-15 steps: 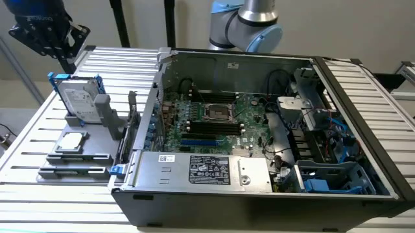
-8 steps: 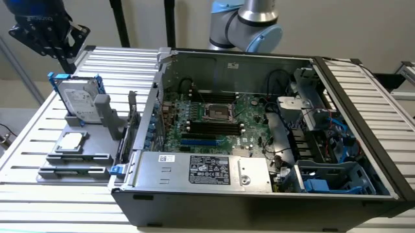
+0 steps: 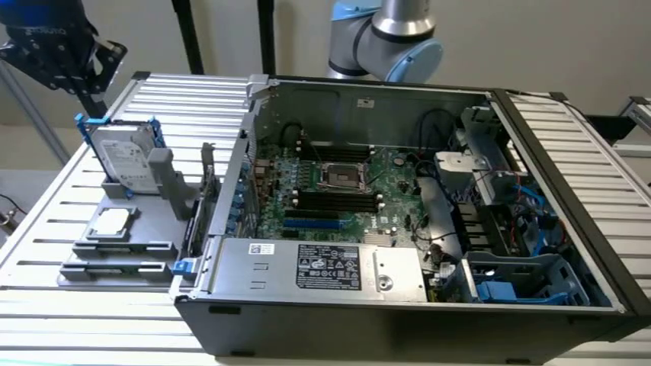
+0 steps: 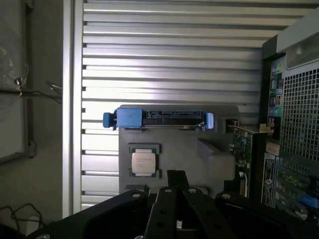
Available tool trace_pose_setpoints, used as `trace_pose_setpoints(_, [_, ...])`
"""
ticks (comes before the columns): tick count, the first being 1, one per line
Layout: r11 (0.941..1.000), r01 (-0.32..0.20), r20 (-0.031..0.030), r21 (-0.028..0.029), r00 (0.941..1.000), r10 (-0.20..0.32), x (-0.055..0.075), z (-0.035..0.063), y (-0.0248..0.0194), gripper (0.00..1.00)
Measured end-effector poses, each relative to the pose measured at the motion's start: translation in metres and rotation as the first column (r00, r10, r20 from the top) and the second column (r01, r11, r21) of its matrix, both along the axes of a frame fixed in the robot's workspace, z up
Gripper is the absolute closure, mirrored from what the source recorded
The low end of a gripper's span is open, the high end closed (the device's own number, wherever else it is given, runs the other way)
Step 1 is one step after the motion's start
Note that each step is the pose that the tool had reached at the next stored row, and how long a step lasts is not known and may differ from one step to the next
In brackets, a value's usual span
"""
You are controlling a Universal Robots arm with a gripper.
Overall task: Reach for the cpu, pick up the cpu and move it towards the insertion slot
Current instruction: 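Pick up the cpu and move it towards the insertion slot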
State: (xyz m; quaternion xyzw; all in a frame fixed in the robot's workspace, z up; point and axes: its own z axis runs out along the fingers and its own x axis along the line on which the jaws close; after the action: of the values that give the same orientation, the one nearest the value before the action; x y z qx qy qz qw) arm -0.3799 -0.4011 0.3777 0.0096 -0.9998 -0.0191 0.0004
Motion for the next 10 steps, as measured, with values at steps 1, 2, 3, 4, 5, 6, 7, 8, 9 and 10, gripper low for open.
trace_pose_setpoints(1, [1.0000, 0.000, -0.0002, -0.0001, 1.0000, 0.000, -0.003, -0.0002, -0.0014, 0.89])
trace_pose_setpoints(2, [1.0000, 0.000, -0.0001, -0.0001, 1.0000, 0.000, -0.005, -0.0006, -0.0027, 0.89])
trace_pose_setpoints(3, [1.0000, -0.001, -0.0002, 0.0000, 1.0000, 0.001, -0.007, -0.0010, -0.0040, 0.89])
trace_pose_setpoints(4, [1.0000, -0.001, -0.0002, 0.0000, 1.0000, 0.001, -0.008, -0.0015, -0.0052, 0.89])
trace_pose_setpoints(5, [1.0000, -0.001, -0.0004, 0.0000, 1.0000, 0.001, -0.009, -0.0020, -0.0063, 0.89])
trace_pose_setpoints(6, [1.0000, -0.002, -0.0008, 0.0000, 1.0000, 0.002, -0.011, -0.0026, -0.0073, 0.89])
trace_pose_setpoints(7, [1.0000, -0.003, -0.0012, -0.0001, 1.0000, 0.003, -0.012, -0.0033, -0.0083, 0.89])
trace_pose_setpoints(8, [1.0000, -0.003, -0.0018, 0.0000, 1.0000, 0.003, -0.013, -0.0042, -0.0094, 0.89])
trace_pose_setpoints(9, [1.0000, -0.004, -0.0024, -0.0001, 1.0000, 0.004, -0.014, -0.0050, -0.0103, 0.89])
trace_pose_setpoints(10, [1.0000, -0.005, -0.0031, 0.0000, 1.0000, 0.005, -0.015, -0.0060, -0.0114, 0.89])
